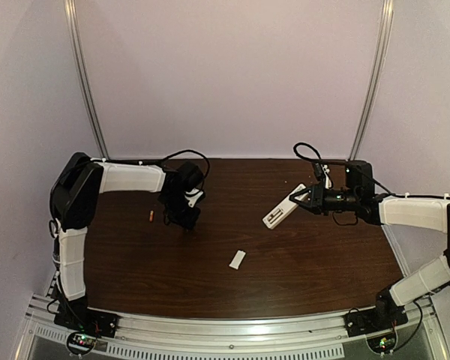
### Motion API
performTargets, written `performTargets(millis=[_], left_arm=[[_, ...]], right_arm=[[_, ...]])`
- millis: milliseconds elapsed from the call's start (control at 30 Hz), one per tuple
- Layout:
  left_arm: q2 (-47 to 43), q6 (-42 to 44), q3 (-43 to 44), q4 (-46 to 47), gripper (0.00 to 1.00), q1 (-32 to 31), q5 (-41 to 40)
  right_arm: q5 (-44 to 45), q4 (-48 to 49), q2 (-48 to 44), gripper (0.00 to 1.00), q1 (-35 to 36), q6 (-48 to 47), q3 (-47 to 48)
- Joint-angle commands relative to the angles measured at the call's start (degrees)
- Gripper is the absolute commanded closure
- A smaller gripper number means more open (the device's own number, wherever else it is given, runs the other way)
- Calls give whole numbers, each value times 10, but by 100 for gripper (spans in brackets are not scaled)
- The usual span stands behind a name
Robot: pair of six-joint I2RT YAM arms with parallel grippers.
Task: Load the batteries into the remote control
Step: Pick up the battery from the center of the board.
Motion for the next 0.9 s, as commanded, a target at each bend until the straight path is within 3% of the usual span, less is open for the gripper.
performTargets(millis=[0, 233, 567, 867], left_arm=[[17, 10, 24, -12, 79, -6, -16], [36, 18, 43, -24, 88, -8, -25], [45, 22, 42, -25, 75, -15, -9], [15, 19, 28, -18, 99, -19, -22]], right_arm=[[4, 9, 3, 100, 2, -8, 15], [2, 6, 5, 100, 3, -6, 19], [8, -10, -5, 100, 13, 6, 15], [28, -38, -23, 100, 26, 5, 10]])
